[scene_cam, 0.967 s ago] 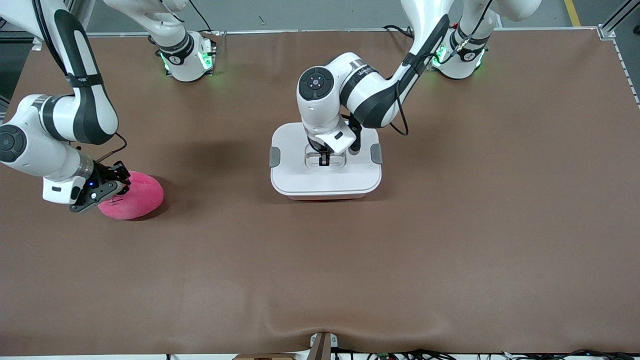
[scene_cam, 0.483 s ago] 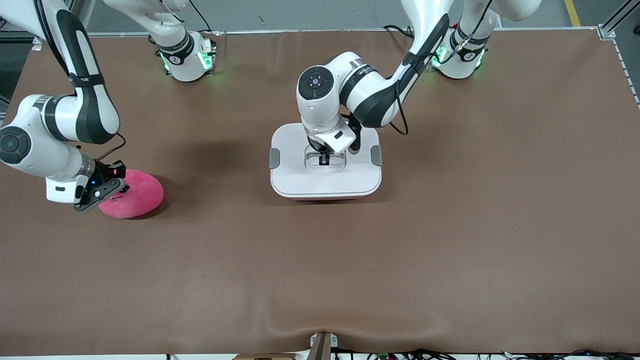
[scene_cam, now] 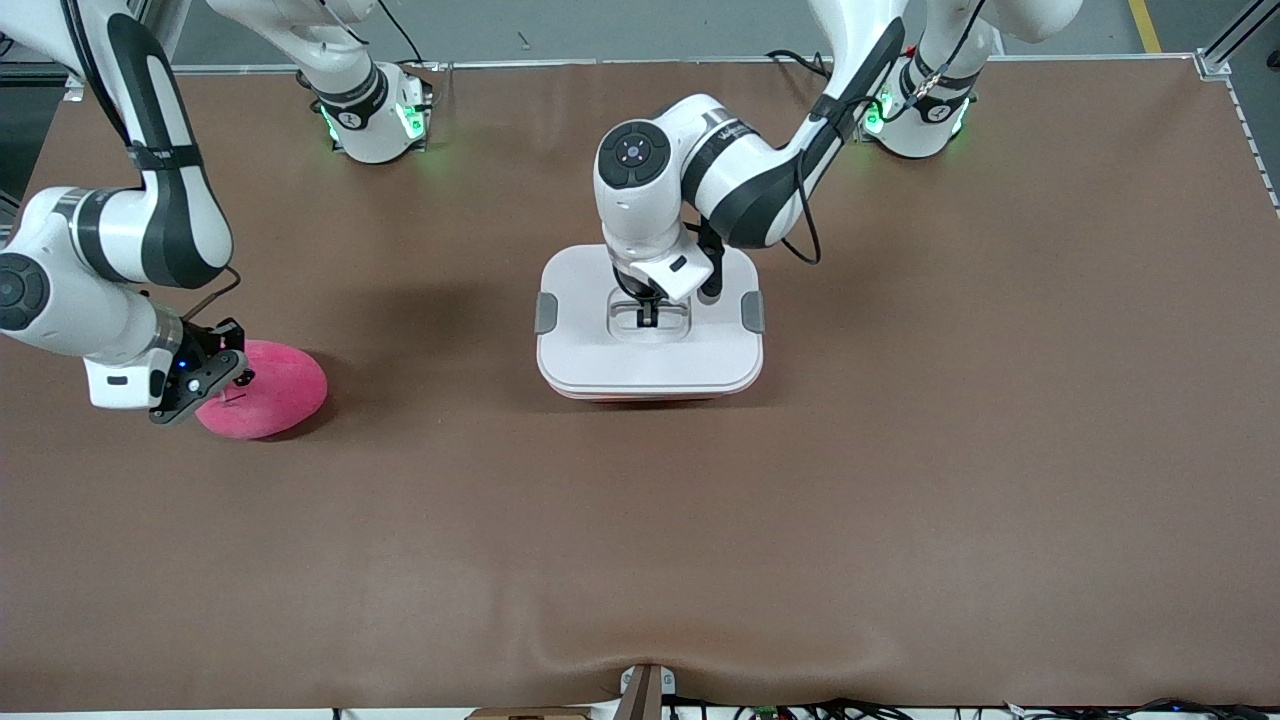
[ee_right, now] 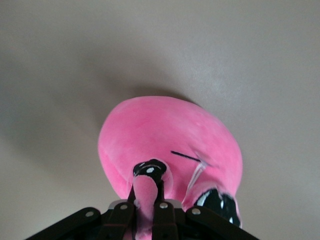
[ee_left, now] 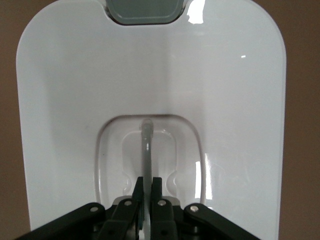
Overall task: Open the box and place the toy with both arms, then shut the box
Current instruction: 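Grasp the lid handle with the left gripper while the right gripper grasps the toy, then lift the lid off with the left gripper while the right gripper lifts the toy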
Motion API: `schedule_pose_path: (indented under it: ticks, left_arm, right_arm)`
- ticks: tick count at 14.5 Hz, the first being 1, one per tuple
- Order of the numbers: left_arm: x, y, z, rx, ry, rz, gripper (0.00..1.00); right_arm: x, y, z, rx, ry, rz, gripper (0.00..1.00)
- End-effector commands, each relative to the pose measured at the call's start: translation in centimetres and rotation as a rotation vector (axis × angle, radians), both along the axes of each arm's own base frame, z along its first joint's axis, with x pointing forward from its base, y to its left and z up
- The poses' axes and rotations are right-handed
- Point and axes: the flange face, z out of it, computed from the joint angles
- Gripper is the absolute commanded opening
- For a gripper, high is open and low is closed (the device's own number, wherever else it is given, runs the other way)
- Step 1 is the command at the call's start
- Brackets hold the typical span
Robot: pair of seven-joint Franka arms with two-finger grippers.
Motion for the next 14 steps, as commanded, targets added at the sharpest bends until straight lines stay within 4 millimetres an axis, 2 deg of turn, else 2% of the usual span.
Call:
schedule_pose_path:
  ticks: [1,5,6,9,12,14]
  left_arm:
    - [0.5,0.9,3.6,-0.016,-0.036,0.002,0.0]
    - [1.6,3.4,5.4,0.023,-0.014,0.008,0.0]
    - [1.7,3.6,5.4,0.027,-0.014,0.01,0.0]
    - [2.8,5.5,6.0,0.044,0.004,0.005,0.0]
    - [4.7,9.8,7.0,0.06,0.046,0.018,0.0]
    - [5.0,11.7,7.9,0.046,0.058,-0.01,0.0]
  right_arm:
    - [1.6,2.3,4.4,-0.02,0.012,0.056,0.0]
    - [3.1,8.3,10.1,-0.007,0.002,0.309,0.0]
    - [3.0,9.0,10.8,0.001,0.018,0.368,0.0]
    - [3.2,13.7,13.0,0.006,-0.012,0.538,0.0]
    - [2.8,18.2,13.6,0.011,-0.018,0.709,0.0]
    - [2.2,23.0,15.4,-0.036,-0.046,0.844,0.0]
